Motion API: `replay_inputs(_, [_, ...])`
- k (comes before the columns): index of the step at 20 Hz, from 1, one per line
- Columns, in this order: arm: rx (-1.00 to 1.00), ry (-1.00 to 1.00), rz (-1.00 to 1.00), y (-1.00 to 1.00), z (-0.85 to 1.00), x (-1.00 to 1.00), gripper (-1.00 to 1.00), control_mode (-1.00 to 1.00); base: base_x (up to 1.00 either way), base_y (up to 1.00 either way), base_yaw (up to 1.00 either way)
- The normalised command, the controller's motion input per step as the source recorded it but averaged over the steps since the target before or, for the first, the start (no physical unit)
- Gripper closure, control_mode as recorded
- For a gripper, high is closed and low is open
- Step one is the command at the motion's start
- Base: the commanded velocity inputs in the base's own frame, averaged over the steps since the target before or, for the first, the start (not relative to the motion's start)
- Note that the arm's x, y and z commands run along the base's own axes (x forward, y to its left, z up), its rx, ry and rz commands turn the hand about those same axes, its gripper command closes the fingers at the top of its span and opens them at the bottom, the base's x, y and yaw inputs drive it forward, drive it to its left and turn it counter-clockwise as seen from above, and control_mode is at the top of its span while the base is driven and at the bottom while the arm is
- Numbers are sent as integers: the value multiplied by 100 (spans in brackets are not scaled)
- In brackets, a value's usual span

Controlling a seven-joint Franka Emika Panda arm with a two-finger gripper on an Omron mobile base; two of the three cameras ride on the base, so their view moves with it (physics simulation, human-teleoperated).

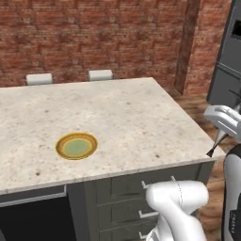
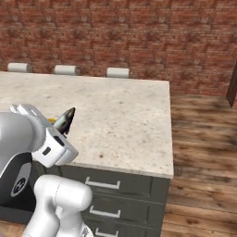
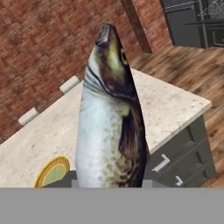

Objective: Place the fish on the rack of the oven, and slide the rack back inside. Close the oven door.

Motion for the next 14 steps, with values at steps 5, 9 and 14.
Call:
replay_inputs(5, [0, 0, 0, 0, 0, 0, 100, 100, -48, -100, -19])
replay_inputs(9, [0, 0, 0, 0, 0, 0, 100, 100, -40, -100, -16])
replay_inputs(14, [0, 0, 0, 0, 0, 0, 100, 100, -23, -100, -14])
